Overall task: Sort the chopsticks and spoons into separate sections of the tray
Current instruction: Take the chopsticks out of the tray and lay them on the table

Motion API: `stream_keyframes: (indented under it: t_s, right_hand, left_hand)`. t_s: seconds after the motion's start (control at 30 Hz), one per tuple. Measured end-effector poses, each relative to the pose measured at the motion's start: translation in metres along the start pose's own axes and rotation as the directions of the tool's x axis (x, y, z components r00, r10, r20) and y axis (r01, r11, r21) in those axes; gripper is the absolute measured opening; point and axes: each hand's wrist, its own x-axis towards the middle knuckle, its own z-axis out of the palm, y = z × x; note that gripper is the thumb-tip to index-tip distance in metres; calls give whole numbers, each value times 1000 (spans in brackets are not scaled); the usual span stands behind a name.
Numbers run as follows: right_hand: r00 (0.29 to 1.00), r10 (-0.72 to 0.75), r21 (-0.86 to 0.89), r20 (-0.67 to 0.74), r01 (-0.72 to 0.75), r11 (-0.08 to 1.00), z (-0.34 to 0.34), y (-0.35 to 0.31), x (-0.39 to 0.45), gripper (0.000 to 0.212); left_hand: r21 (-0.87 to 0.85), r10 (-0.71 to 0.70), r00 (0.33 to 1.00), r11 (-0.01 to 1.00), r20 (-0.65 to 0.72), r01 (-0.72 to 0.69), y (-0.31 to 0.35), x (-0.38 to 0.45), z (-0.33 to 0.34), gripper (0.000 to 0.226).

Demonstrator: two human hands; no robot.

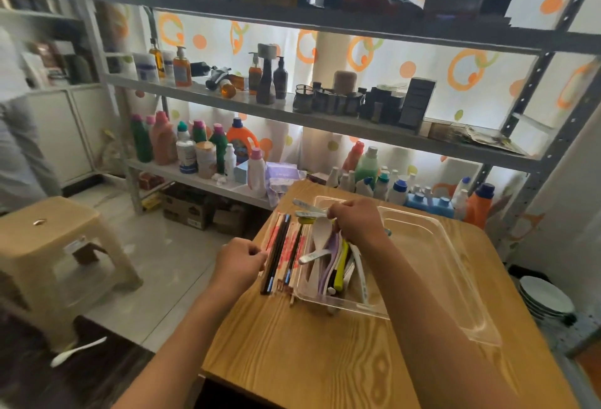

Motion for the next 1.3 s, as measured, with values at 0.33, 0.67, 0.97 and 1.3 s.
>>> stream_keyframes:
  t_s: [0.33,0.67,0.97,1.3]
  right_hand:
    - [997,75,32,-21,-74,997,-16,27,10,28]
    - [994,103,56,-34,-101,993,-20,36,10,26]
    - [968,248,-68,31,-245,967,-32,57,6,19]
    - [968,84,-487,237,44,872,-5,76,1,14]
  left_hand:
    - [231,16,999,973,32,-23,-5,3,37,14]
    - [234,60,998,970,24,-64,-5,3,39,22]
    - [79,179,984,981,5,-179,19,-2,42,25]
    - [-111,150,979,985,139,-135,33,-7,43,30]
